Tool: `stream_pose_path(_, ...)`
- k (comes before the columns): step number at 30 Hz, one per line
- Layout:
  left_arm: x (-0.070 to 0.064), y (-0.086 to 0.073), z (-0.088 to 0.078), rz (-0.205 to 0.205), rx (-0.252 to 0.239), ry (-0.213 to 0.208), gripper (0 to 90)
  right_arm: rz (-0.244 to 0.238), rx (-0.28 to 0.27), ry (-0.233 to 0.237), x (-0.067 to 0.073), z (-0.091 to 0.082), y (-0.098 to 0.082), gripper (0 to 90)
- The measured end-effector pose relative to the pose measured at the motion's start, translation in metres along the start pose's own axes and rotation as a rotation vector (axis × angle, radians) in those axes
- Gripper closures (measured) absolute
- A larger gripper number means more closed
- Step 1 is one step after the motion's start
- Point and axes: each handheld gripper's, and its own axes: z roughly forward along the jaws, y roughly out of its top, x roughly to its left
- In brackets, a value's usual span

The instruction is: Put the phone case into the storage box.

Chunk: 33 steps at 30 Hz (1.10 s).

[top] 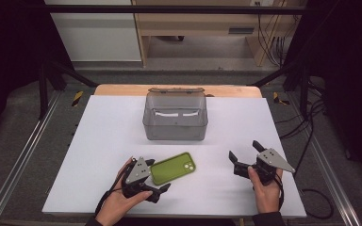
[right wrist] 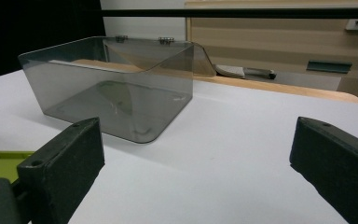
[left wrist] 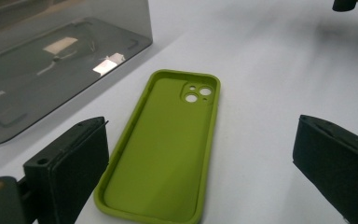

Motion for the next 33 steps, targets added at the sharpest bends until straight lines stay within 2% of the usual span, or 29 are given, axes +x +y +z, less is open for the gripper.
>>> stream_pose_path(2, -0.001, 0.000, 0.005, 0.009, 0.043, -0.012, 3.4, -0.008, 0.009, 0.004, 0.002, 0.002, -0.001, 3.3)
stream_pose_path(6, -0.001, -0.002, 0.009, 0.012, 0.064, -0.019, 3.8, -0.012, 0.010, 0.004, 0.002, 0.002, -0.001, 3.4)
stream_pose_path(11, 0.003, -0.004, 0.011, -0.001, 0.074, -0.030, 4.6, -0.012, 0.011, 0.004, 0.001, 0.002, -0.002, 3.4)
stream_pose_path(14, 0.004, -0.006, 0.012, 0.008, 0.086, -0.031, 5.6, -0.013, 0.017, 0.007, 0.002, 0.003, -0.003, 3.4)
stream_pose_path(15, 0.004, -0.007, 0.013, 0.017, 0.102, -0.016, 6.1, -0.019, 0.015, 0.007, 0.003, 0.004, -0.003, 3.4)
stream_pose_path(18, 0.004, -0.007, 0.014, 0.013, 0.109, 0.000, 5.6, -0.022, 0.015, 0.006, 0.003, 0.003, -0.003, 3.5)
stream_pose_path(22, 0.003, -0.008, 0.015, 0.013, 0.111, -0.012, 10.5, -0.017, 0.017, 0.001, 0.003, 0.004, -0.003, 3.5)
stream_pose_path(25, 0.000, -0.008, 0.018, 0.030, 0.137, -0.033, 21.0, -0.024, 0.021, 0.001, 0.004, 0.004, -0.003, 3.7)
stream_pose_path(26, -0.002, -0.008, 0.019, 0.035, 0.141, -0.038, 30.6, -0.031, 0.025, -0.003, 0.005, 0.005, -0.003, 4.0)
stream_pose_path(27, -0.004, -0.008, 0.021, 0.038, 0.146, -0.045, 30.6, -0.031, 0.025, -0.003, 0.005, 0.005, -0.003, 4.0)
stream_pose_path(29, -0.007, -0.009, 0.024, 0.063, 0.165, -0.060, 40.0, -0.029, 0.022, -0.004, 0.005, 0.004, -0.003, 4.0)
stream_pose_path(33, -0.006, -0.009, 0.029, 0.078, 0.186, -0.073, 55.6, -0.027, 0.027, -0.003, 0.005, 0.005, -0.003, 4.0)
